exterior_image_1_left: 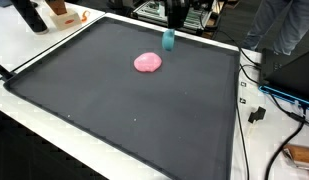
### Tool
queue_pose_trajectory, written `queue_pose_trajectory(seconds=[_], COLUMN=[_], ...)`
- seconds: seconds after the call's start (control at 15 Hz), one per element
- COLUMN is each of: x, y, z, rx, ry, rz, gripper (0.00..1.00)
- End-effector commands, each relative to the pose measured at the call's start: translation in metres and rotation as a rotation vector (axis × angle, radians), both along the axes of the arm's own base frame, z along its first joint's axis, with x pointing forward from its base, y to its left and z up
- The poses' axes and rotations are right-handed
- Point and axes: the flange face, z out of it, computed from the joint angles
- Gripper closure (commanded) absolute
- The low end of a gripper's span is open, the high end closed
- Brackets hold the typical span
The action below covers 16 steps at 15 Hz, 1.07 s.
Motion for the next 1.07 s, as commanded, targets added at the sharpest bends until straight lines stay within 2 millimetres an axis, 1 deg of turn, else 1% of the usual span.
queue_pose_trajectory(seconds=[0.0,0.13,0.27,0.53,0.8,0.87,0.93,1.0], x=[-0.016,-0.021,-0.026,-0.035,-0.044,-0.031,-0.032,-0.032], y=[-0.031,-0.043,-0.055,-0.071,-0.078,-0.071,-0.071,-0.071], z=[0.014,0.021,0.026,0.036,0.043,0.04,0.042,0.041], rx=[0.079,0.103,0.075,0.085,0.079,0.062,0.062,0.062], ry=[-0.012,-0.006,0.011,-0.023,-0.035,-0.024,-0.027,-0.027], rz=[-0.01,-0.008,-0.004,0.011,0.026,0.014,0.015,0.015], gripper=[0.71,0.71,0.71,0.71,0.71,0.71,0.46,0.46])
